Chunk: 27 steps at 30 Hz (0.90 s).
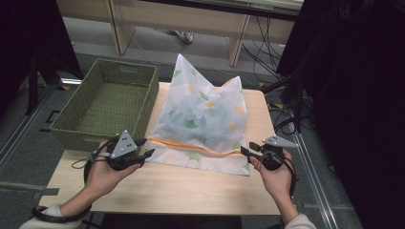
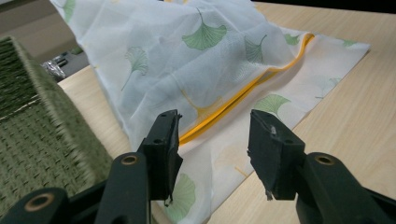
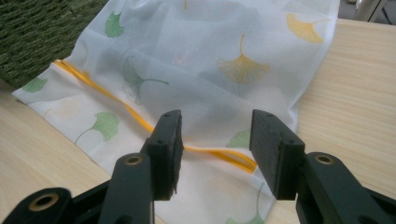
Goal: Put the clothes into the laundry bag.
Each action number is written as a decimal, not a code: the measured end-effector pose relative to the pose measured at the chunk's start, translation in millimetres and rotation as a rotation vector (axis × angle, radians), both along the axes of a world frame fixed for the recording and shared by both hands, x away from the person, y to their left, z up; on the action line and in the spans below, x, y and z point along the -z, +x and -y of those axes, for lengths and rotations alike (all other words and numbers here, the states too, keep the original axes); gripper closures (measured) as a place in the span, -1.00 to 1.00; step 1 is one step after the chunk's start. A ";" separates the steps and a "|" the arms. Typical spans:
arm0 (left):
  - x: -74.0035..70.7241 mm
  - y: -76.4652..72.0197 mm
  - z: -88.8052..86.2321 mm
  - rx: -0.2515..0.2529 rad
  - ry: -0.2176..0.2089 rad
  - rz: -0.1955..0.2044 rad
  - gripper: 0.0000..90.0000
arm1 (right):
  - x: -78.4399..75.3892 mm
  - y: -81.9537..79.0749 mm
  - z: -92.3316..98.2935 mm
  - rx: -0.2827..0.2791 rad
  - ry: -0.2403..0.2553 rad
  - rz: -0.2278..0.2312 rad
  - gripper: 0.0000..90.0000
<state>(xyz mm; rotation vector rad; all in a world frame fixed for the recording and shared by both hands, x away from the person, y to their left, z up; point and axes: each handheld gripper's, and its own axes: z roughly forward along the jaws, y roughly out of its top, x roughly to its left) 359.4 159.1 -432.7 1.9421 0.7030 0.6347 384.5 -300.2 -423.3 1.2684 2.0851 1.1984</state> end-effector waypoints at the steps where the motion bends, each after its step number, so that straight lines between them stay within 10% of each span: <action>1: -0.4 -2.5 -4.4 -0.007 -0.006 0.005 0.15 | -0.6 -2.9 0.5 -0.001 -0.006 0.006 0.20; 14: 4.5 -28.6 -54.1 -0.133 -0.075 -0.016 -0.03 | 0.0 -27.0 3.1 0.004 0.018 0.009 0.11; 27: 10.6 -26.3 -50.2 -0.126 -0.051 -0.018 -0.14 | 9.1 -32.7 1.3 -0.008 0.004 -0.001 0.08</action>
